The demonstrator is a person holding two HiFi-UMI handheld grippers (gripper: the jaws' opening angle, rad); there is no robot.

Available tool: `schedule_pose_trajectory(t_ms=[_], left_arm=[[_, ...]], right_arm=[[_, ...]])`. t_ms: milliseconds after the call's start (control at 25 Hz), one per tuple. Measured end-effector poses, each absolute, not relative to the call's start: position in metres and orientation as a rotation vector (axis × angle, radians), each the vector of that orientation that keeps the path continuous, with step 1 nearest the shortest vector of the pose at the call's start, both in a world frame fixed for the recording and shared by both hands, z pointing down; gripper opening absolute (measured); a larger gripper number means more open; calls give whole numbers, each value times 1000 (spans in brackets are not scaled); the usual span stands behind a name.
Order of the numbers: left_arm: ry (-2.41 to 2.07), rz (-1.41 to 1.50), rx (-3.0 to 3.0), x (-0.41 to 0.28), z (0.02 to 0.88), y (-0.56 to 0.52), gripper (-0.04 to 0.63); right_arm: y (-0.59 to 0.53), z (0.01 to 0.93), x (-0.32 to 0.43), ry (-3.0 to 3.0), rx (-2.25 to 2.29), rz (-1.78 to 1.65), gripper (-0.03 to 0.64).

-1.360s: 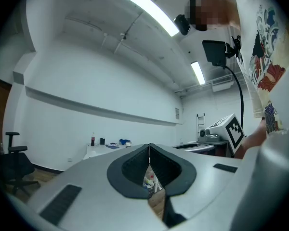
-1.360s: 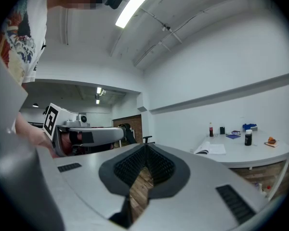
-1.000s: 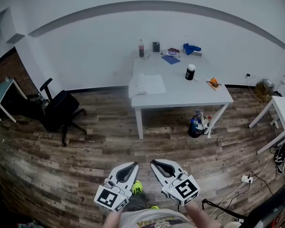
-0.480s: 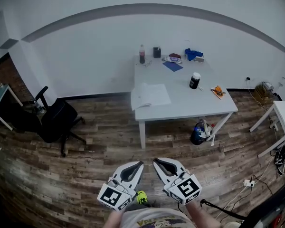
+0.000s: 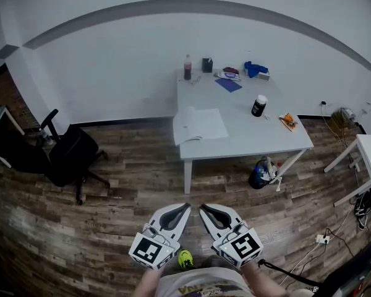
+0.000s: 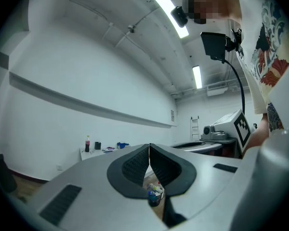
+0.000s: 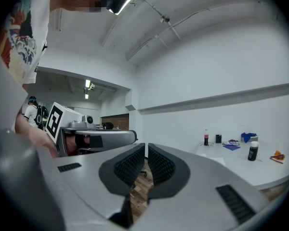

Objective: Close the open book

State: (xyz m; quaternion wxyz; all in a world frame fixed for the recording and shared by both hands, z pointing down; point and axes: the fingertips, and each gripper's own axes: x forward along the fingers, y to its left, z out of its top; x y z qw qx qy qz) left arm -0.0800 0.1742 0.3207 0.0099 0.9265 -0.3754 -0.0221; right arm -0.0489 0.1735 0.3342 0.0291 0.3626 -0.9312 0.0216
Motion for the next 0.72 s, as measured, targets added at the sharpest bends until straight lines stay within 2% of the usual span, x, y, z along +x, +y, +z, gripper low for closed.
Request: schedule_pose_trajectory(t_ms=[400, 720], left_arm=[[-1184, -54, 2889, -80, 330, 135, 12], [-1216, -26, 2864, -71, 334, 71, 12]], right_arm=[[133, 351, -41, -2836, 1145, 112, 28], [59, 359, -32, -2866, 1125, 149, 28]])
